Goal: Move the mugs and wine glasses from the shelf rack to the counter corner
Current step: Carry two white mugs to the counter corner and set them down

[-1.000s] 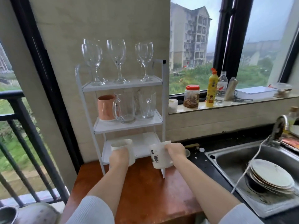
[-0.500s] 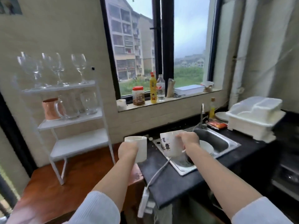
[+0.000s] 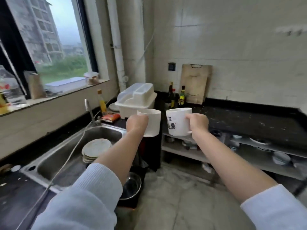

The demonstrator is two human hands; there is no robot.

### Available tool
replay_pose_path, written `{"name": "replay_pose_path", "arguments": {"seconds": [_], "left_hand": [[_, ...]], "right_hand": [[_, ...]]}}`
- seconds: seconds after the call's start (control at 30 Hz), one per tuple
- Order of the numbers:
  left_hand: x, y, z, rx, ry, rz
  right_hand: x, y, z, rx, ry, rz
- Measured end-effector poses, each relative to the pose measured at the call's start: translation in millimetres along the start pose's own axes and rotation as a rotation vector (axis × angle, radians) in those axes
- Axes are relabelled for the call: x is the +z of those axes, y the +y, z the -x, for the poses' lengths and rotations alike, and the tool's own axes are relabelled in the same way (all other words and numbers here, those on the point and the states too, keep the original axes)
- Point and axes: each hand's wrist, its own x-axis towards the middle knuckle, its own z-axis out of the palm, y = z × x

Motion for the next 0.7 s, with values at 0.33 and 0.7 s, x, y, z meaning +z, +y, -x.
{"name": "replay_pose_path", "arguments": {"seconds": [0.33, 0.7], "left_hand": [[222.2, 126.5, -95.1, 0.121, -0.255, 0.029], [476.2, 214.3, -112.3, 0.151, -0.579, 0.054]], "right_hand": [[-127.0, -0.2, -182.2, 0.055, 0.398, -0.136], [-307.4, 36.6, -326.7, 0.113, 0.641, -0.206]]}}
